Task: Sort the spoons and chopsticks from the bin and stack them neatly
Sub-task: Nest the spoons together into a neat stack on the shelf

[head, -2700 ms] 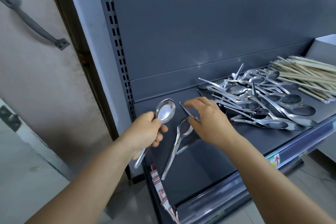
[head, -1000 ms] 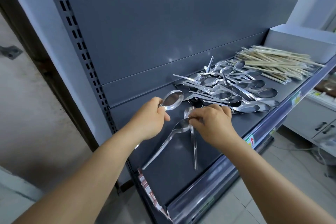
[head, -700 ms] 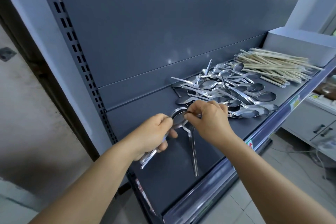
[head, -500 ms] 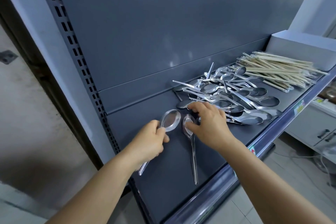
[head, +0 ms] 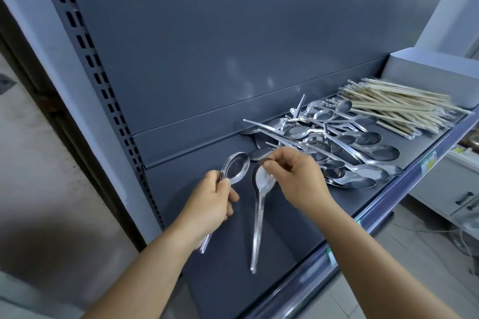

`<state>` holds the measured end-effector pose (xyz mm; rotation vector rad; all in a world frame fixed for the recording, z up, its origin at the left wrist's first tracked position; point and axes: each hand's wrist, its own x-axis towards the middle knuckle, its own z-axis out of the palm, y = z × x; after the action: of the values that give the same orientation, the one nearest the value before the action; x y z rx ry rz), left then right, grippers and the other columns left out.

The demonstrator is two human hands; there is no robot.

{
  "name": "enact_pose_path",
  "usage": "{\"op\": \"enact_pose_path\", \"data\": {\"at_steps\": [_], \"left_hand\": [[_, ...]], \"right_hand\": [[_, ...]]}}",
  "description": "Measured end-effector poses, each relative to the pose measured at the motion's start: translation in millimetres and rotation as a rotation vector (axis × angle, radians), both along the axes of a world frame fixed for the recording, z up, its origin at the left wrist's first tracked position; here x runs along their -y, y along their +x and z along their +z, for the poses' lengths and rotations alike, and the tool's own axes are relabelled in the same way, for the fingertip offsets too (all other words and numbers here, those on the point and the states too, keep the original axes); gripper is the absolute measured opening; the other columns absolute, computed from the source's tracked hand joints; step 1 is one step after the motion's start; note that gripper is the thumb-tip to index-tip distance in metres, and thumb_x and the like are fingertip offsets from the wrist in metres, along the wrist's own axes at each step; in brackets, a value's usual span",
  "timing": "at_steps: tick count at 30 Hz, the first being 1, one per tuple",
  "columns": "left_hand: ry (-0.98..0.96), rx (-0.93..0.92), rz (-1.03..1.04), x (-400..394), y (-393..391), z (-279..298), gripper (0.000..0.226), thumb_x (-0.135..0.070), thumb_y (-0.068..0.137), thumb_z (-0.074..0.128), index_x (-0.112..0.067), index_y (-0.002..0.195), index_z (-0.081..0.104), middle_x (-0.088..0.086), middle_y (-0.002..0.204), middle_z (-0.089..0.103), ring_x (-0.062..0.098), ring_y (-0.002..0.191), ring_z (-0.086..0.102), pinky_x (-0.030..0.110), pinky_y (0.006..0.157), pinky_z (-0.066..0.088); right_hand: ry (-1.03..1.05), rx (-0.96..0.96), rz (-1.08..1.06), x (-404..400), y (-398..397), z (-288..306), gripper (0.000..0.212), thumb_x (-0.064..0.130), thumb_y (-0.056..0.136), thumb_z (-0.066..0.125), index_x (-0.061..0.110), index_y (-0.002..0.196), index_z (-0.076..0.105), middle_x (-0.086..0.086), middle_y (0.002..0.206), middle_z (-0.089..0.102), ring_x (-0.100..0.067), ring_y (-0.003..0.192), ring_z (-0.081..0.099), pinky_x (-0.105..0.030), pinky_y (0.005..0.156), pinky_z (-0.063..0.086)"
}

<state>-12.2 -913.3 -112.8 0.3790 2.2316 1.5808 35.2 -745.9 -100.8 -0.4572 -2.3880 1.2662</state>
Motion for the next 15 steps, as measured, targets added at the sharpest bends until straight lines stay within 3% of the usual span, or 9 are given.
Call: {"op": "enact_pose_path", "data": {"at_steps": [4, 8, 11, 13, 15], "left_hand": [[0.178, 0.125, -0.053, -13.3, 9.9, 13.6, 0.018, -0.021, 0.102, 0.034, -0.020, 0.106, 0.052, 0.003, 0.089, 0.066, 0.016, 0.063, 0.066, 0.025, 0.058, 0.052], [0.220, 0.116, -0.128, -22.3, 18.0, 21.6, 0.018, -0.022, 0.101, 0.035, -0.022, 0.110, 0.050, 0.003, 0.094, 0.064, 0.012, 0.047, 0.056, 0.022, 0.047, 0.045], [0.227, 0.118, -0.160, -25.7, 20.1, 22.2, 0.017, -0.021, 0.100, 0.037, -0.019, 0.112, 0.050, 0.003, 0.088, 0.059, 0.009, 0.042, 0.037, 0.022, 0.042, 0.034], [0.205, 0.115, -0.190, -27.2, 21.2, 21.4, 0.015, -0.017, 0.099, 0.038, -0.016, 0.106, 0.051, 0.002, 0.083, 0.056, 0.009, 0.042, 0.033, 0.023, 0.042, 0.029], [0.155, 0.088, -0.210, -28.6, 22.3, 18.7, 0.017, -0.015, 0.099, 0.035, -0.012, 0.096, 0.051, 0.001, 0.076, 0.053, 0.008, 0.040, 0.032, 0.022, 0.041, 0.027]], "right_hand": [[-0.153, -0.089, -0.024, 7.5, -0.6, 9.3, 0.014, 0.023, 0.088, 0.061, 0.021, 0.075, 0.058, -0.010, 0.080, 0.070, -0.016, 0.064, 0.056, -0.040, 0.069, 0.050], [-0.175, -0.144, -0.105, 10.9, 2.4, 11.0, 0.019, 0.026, 0.087, 0.062, 0.021, 0.071, 0.053, -0.009, 0.078, 0.070, -0.024, 0.063, 0.058, -0.044, 0.070, 0.052], [-0.133, -0.155, -0.135, 9.4, 6.0, 8.3, 0.021, 0.029, 0.085, 0.063, 0.024, 0.069, 0.050, 0.001, 0.069, 0.066, -0.011, 0.058, 0.053, -0.032, 0.063, 0.049], [-0.119, -0.180, -0.172, 7.1, 7.9, 5.9, 0.023, 0.027, 0.083, 0.067, 0.025, 0.072, 0.046, 0.009, 0.063, 0.056, -0.002, 0.053, 0.045, -0.017, 0.057, 0.041], [-0.107, -0.186, -0.190, 3.9, 9.7, 4.4, 0.024, 0.026, 0.081, 0.068, 0.025, 0.075, 0.046, 0.012, 0.062, 0.051, 0.000, 0.054, 0.044, -0.013, 0.054, 0.037]]}}
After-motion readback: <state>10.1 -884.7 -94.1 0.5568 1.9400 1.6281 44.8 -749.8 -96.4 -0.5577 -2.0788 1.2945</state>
